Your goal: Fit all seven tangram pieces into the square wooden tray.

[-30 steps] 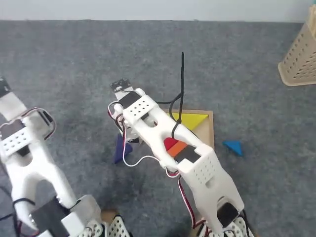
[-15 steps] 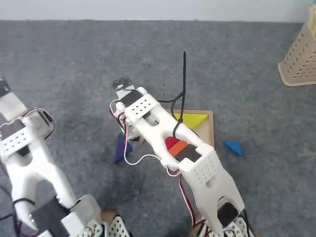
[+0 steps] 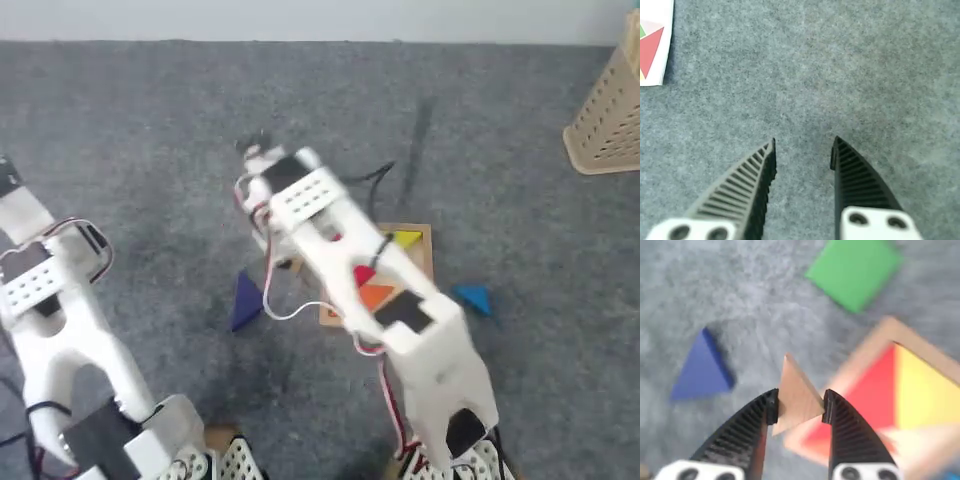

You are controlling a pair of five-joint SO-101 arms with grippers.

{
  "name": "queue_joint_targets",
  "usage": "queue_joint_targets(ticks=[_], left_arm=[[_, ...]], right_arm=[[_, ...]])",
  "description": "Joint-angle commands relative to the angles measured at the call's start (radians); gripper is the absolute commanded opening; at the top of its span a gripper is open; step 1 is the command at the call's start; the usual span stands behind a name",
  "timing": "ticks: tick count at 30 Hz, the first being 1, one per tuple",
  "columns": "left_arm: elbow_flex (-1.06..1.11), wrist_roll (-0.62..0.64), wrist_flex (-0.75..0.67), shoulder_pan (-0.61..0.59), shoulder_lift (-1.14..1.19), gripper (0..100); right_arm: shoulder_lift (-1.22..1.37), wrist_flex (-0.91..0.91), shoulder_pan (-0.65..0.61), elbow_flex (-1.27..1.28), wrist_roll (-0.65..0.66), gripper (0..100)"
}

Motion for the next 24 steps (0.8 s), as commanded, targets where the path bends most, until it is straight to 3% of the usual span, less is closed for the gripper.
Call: queue_joint_targets(ticks=[1, 8, 13, 24], left_arm=[[-0.021, -0.012, 0.075, 0.057, -0.015, 17], [-0.010, -0.147, 0.252, 0.163, -0.015, 17], [0.070, -0.187, 0.207, 0.163, -0.017, 17], [0.217, -0.222, 0.040, 0.169, -0.015, 17]], right_arm=[[-0.231, 0.114, 0.062, -0.063, 0.166, 5.5], [-0.384, 0.165, 0.275, 0.126, 0.680, 5.5], [-0.418, 0.117, 0.369, 0.377, 1.046, 5.5], [-0.438, -0.325, 0.334, 0.756, 1.270, 5.5]])
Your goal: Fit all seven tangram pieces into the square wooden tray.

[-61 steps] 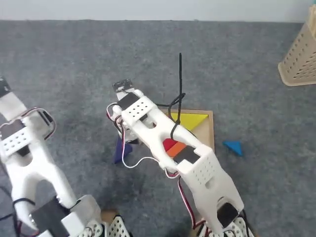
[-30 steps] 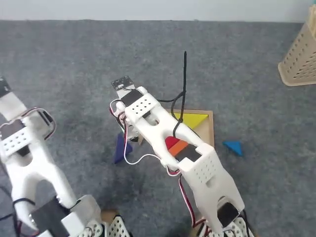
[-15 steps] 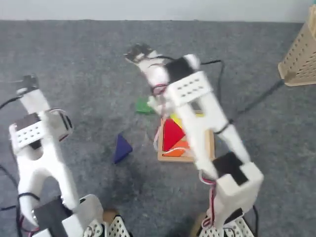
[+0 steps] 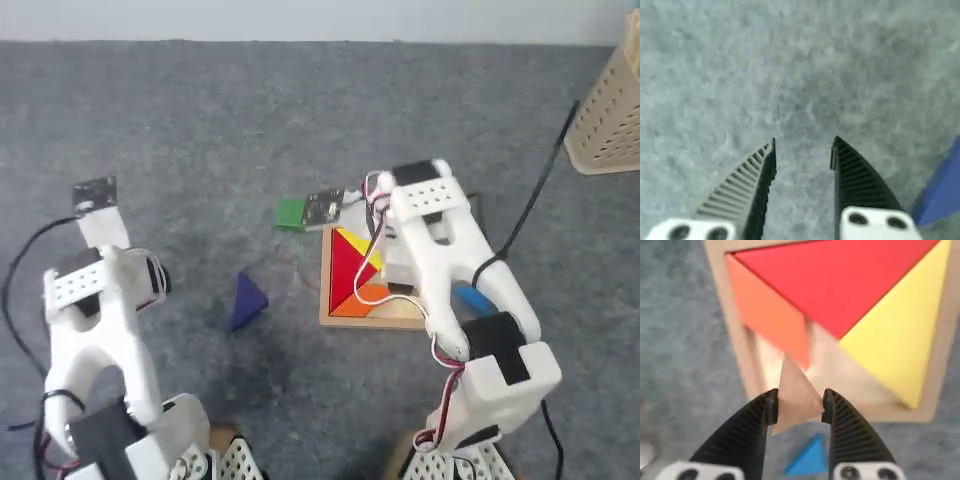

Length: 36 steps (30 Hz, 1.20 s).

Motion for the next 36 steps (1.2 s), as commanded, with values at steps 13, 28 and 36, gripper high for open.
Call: queue_joint_targets(ticks=[13, 28, 36], left_arm=[[0.010, -0.014, -0.066, 0.006, -0.015, 17], [0.010, -0.014, -0.066, 0.006, -0.015, 17], [0.008, -0.014, -0.066, 0.006, -0.015, 17]], right_arm=[[-0.076, -0.189, -0.038, 0.052, 0.046, 11.6], [-0.085, -0.156, -0.024, 0.046, 0.041, 15.1], [-0.087, -0.151, 0.134, -0.064, -0.371, 2.0]])
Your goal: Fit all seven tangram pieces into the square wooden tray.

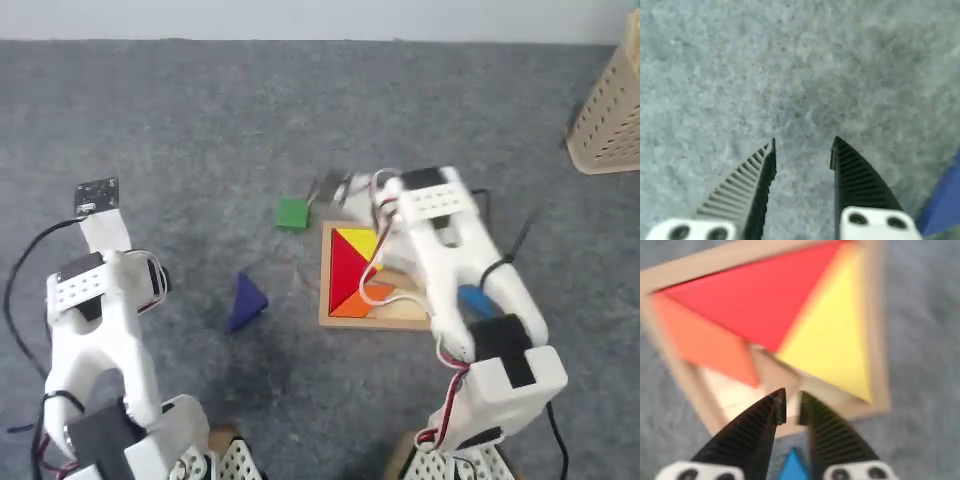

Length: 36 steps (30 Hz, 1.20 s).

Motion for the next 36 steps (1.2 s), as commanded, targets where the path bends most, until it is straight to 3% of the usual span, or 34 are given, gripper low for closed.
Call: queue_joint_targets(ticks=[1, 7, 16, 36], left_arm=[[-0.004, -0.009, -0.018, 0.008, -0.015, 17], [-0.004, -0.009, -0.018, 0.008, -0.015, 17], [-0.004, -0.006, -0.021, 0.008, -0.011, 17], [0.013, -0.005, -0.058, 0.008, -0.006, 17]], right_arm=[[-0.085, 0.019, 0.097, -0.068, -0.183, 0.3], [-0.090, -0.068, 0.139, 0.058, -0.262, 0.6], [-0.274, -0.407, 0.137, 0.405, -0.371, 0.6], [-0.237, -0.452, -0.058, 0.439, -0.374, 0.6]])
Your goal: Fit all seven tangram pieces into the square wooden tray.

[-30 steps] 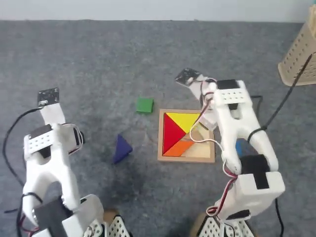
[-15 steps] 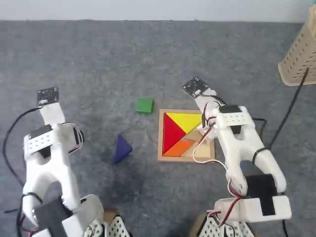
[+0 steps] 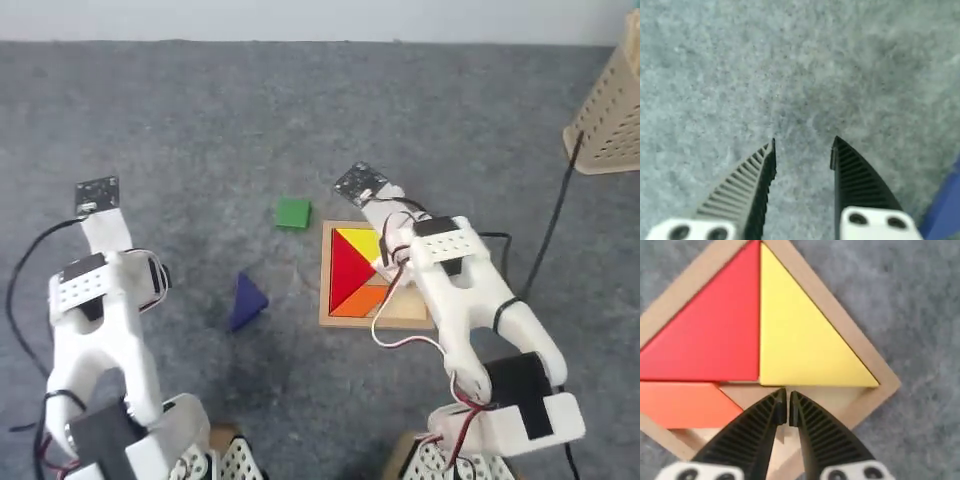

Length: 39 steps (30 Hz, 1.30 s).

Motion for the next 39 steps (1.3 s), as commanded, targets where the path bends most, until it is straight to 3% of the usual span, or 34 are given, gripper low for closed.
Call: queue_joint_targets(ticks=[1, 13, 21, 27, 39], left_arm=[[0.004, -0.005, -0.029, 0.008, -0.006, 17], [0.004, -0.005, -0.038, 0.008, -0.006, 17], [0.004, -0.005, -0.038, 0.008, -0.006, 17], [0.013, -0.005, -0.038, 0.008, -0.006, 17], [0.013, -0.005, -0.038, 0.009, -0.006, 17]], right_arm=[[-0.008, -0.025, -0.039, 0.000, -0.011, 0.6], [0.031, -0.045, -0.131, -0.008, -0.078, 0.6], [-0.229, -0.039, -0.021, 0.064, -0.227, 0.6], [-0.288, -0.067, -0.016, 0.233, -0.161, 0.6], [-0.097, -0.105, -0.033, 0.152, -0.157, 0.6]])
